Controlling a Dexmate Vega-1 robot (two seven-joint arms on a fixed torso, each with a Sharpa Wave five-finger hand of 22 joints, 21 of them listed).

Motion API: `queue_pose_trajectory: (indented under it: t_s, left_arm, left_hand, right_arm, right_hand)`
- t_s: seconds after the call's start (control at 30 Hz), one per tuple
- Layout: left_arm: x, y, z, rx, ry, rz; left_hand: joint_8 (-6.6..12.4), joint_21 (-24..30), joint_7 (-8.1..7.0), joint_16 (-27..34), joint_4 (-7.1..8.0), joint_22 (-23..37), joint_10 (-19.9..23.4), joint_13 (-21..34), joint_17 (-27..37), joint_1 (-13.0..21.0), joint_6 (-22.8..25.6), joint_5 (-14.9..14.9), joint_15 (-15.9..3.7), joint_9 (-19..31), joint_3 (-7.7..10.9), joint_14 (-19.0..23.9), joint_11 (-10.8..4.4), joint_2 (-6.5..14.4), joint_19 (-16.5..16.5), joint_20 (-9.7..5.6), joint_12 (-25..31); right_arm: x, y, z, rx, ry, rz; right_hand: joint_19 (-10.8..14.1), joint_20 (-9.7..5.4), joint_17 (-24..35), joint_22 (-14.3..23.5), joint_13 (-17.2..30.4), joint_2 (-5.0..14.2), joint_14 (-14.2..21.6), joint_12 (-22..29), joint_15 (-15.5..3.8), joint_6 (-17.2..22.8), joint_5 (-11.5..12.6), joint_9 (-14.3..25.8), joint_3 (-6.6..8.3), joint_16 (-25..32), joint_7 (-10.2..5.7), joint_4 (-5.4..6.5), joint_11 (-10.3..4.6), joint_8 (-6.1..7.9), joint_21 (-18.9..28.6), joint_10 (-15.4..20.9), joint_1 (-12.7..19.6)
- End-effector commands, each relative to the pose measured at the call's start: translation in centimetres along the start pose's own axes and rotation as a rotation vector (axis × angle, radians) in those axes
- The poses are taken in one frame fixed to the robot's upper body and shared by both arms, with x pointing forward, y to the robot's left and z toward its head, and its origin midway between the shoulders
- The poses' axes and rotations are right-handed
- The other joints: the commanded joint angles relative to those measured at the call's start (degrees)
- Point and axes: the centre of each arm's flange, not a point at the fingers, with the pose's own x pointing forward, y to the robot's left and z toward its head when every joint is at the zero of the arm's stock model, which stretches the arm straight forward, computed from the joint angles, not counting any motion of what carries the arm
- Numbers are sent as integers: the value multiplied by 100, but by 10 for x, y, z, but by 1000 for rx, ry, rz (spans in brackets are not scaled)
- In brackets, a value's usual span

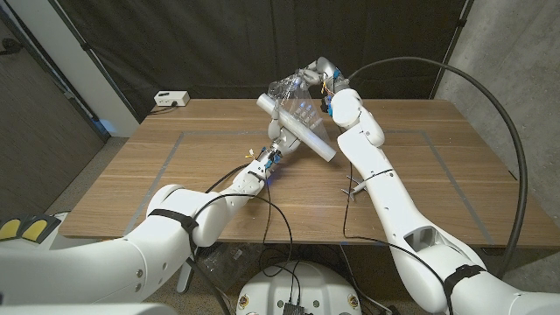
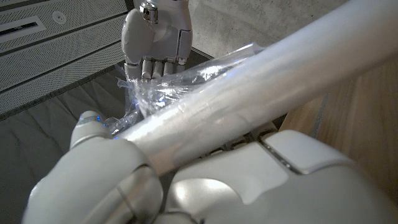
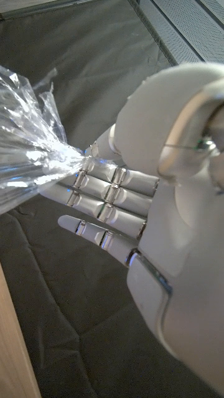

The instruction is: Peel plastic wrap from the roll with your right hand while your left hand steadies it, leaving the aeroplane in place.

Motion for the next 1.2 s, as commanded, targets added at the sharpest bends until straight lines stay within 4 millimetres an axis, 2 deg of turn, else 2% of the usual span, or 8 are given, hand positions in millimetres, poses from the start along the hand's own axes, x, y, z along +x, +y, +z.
queue_pose_trajectory:
  t_s: [0.03, 0.5, 0.8, 1.2]
  left_arm:
    - [-10, 4, -3, -32, -9, 5]
    - [-15, 7, -2, -59, -23, 11]
    - [-17, 10, 2, -62, -24, 24]
    - [-22, 16, 9, -63, -24, 42]
  left_hand:
    - [-13, -11, -19, -10, -9, 7, -39, 3, 22, 10, -46, 52, -331, 8, -42, -7, -6, -16, 35, 45, 16]
    - [-42, -10, 18, 10, -21, 6, -53, -3, 23, 2, -69, 84, -259, 13, -124, 29, 43, 2, 87, 103, 31]
    - [-52, -22, 27, 14, -32, 6, -74, -6, 23, 6, -65, 105, -245, 16, -172, 37, -15, 9, 87, 110, 34]
    - [-56, -26, 37, 16, -44, 6, -70, -9, 24, 11, -42, 131, -236, 20, -230, 41, 1, 21, 113, 115, 49]
  right_arm:
    - [8, -8, 2, -32, 18, -59]
    - [14, -19, 6, -75, 39, -115]
    - [17, -28, 7, -99, 63, -169]
    - [25, -32, 4, -89, 91, -230]
  right_hand:
    - [15, -116, 21, 41, 50, -5, 47, 33, -372, -35, 15, 38, 8, 28, 10, 23, -69, 43, 55, 6, 63]
    - [-34, -164, 29, 92, 162, -4, 9, 41, -377, -76, 30, 119, -15, -20, -23, 63, -109, 78, 151, -39, 58]
    - [-53, -187, 38, 113, 214, -10, 8, 49, -381, -79, 38, 155, -31, -31, -40, 78, -134, 98, 197, -48, 56]
    - [-73, -187, 56, 145, 298, -15, 13, 68, -390, -85, 49, 190, -46, -47, -43, 87, -139, 115, 277, -47, 69]
